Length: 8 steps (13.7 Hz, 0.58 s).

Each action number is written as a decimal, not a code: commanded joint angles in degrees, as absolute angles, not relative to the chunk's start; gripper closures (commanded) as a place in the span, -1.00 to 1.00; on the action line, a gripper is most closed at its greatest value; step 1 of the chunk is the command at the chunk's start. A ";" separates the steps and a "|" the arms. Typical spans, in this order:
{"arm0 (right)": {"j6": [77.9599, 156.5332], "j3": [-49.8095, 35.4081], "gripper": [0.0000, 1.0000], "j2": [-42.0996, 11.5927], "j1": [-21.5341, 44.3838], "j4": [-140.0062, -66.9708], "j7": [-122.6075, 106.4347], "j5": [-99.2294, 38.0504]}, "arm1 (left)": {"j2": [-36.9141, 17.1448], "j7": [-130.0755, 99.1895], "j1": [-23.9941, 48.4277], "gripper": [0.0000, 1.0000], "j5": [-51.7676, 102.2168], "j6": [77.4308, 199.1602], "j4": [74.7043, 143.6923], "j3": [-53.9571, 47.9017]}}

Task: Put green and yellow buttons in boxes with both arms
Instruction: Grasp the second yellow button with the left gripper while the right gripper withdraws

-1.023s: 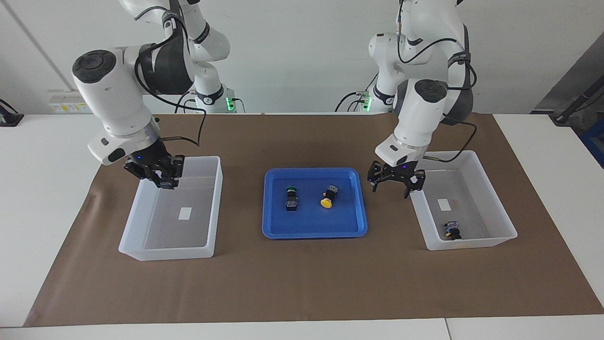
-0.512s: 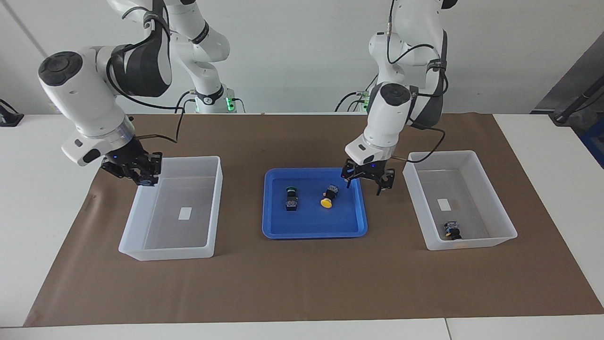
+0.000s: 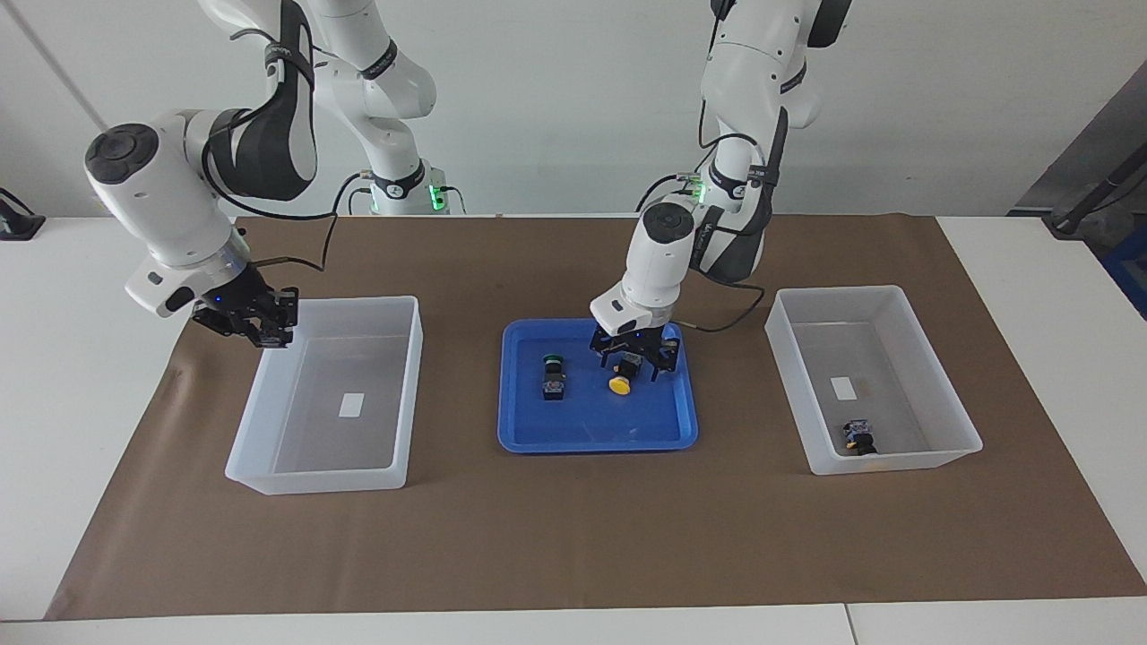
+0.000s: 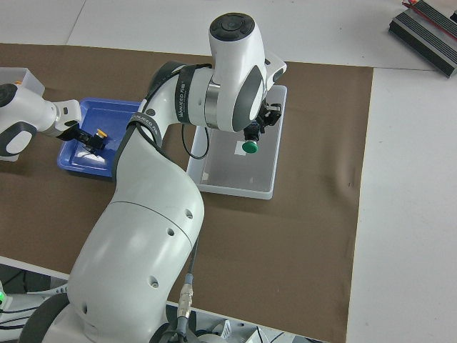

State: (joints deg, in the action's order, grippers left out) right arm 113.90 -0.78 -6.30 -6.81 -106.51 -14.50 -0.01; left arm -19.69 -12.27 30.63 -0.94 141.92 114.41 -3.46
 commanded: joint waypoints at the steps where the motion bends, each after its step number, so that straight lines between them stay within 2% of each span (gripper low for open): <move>1: 122.13 -1.32 1.00 -7.72 -4.24 -109.33 -8.39 -0.88 | -18.55 -14.58 31.82 0.99 -1.85 140.81 115.84 -2.55; 3: 127.94 -1.32 1.00 -10.62 -3.52 -110.38 -6.24 -0.88 | -18.11 -15.99 31.55 1.00 -1.85 139.84 115.58 -2.46; 5: 133.75 -1.41 1.00 -12.56 -3.52 -113.37 -6.24 -0.88 | -15.31 -15.91 30.68 1.00 -1.85 138.44 115.58 -2.37; 6: 135.16 -1.41 0.87 -13.26 -3.43 -114.34 -6.15 -0.97 | -13.47 -15.65 29.37 1.00 -1.85 136.51 115.49 -2.37; 8: 136.14 -1.41 0.33 -13.62 -3.16 -115.57 -5.89 -1.14 | -10.21 -15.29 27.69 1.00 -1.85 133.34 115.23 -2.29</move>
